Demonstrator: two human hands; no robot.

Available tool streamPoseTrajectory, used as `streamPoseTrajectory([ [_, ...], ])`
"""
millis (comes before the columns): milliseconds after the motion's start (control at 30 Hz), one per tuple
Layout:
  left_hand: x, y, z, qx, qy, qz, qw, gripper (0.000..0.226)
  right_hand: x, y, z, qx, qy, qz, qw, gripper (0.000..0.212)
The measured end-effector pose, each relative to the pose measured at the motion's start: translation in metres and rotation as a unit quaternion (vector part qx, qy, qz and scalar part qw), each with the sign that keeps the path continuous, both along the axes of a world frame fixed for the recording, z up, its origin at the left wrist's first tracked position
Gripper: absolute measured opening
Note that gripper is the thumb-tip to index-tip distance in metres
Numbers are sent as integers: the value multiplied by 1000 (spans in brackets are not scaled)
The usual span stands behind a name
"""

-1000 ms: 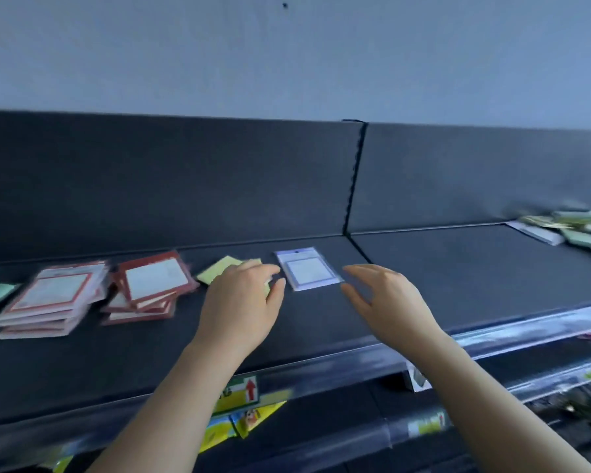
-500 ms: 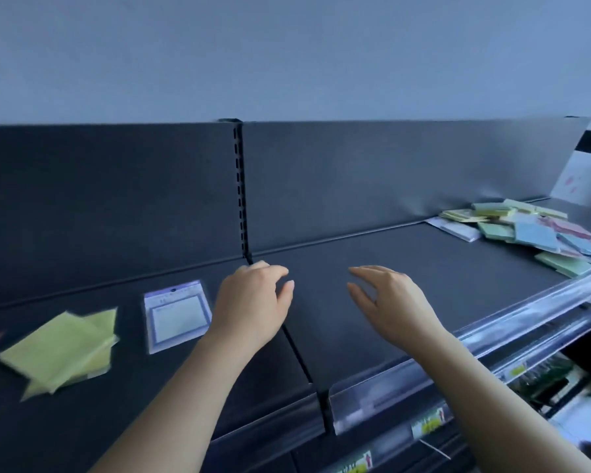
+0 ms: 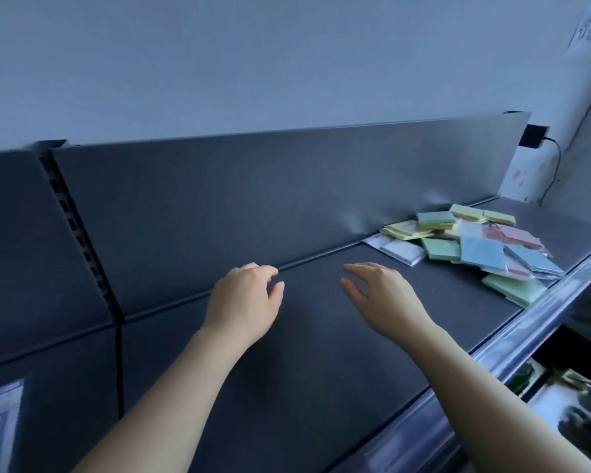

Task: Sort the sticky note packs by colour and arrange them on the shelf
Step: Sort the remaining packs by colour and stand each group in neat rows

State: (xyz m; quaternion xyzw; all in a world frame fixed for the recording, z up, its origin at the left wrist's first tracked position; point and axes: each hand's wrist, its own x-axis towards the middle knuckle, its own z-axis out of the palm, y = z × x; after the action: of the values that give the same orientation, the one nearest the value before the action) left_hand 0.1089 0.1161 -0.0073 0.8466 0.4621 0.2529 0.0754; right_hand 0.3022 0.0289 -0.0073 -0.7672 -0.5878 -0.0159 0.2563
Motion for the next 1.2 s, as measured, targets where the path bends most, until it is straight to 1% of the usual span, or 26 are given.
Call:
streamPoseTrajectory([
  [200,89,12,-12,-29,-11,39,999,31,120,28,-6,-12,-15,-9,1000,34],
  [267,126,11,-14,-42,-21,56,997,33,169,38,-5,-29,-15,-10,999,43],
  [400,178,12,-17,-58,-21,73,995,35,247,58,-13,-87,-36,-60,994,59],
  [500,219,14,-19,-82,-13,85,993,37,295,73,-20,-129,-50,-85,987,66],
  [600,254,20,-25,-94,5,95,991,37,328,84,-25,-184,-40,-100,977,71],
  [667,277,26,-30,-99,12,91,991,37,341,87,-32,-201,-47,-97,974,70],
  [767,308,36,-37,-118,17,57,991,43,347,88,-42,-183,-76,-85,976,66],
  [833,322,41,-42,-132,63,35,989,48,348,88,-44,-175,-80,-82,978,64],
  [900,329,44,-47,-113,129,32,985,42,348,87,-46,-169,-87,-78,979,63],
  [967,328,42,-49,-104,159,44,981,38,348,86,-47,-158,-93,-67,981,60],
  [1067,312,33,-49,-106,164,49,979,43,340,84,-50,-145,-96,-41,984,57],
  [1200,283,15,-48,-123,150,69,979,51,315,79,-51,-124,-83,6,989,56],
])
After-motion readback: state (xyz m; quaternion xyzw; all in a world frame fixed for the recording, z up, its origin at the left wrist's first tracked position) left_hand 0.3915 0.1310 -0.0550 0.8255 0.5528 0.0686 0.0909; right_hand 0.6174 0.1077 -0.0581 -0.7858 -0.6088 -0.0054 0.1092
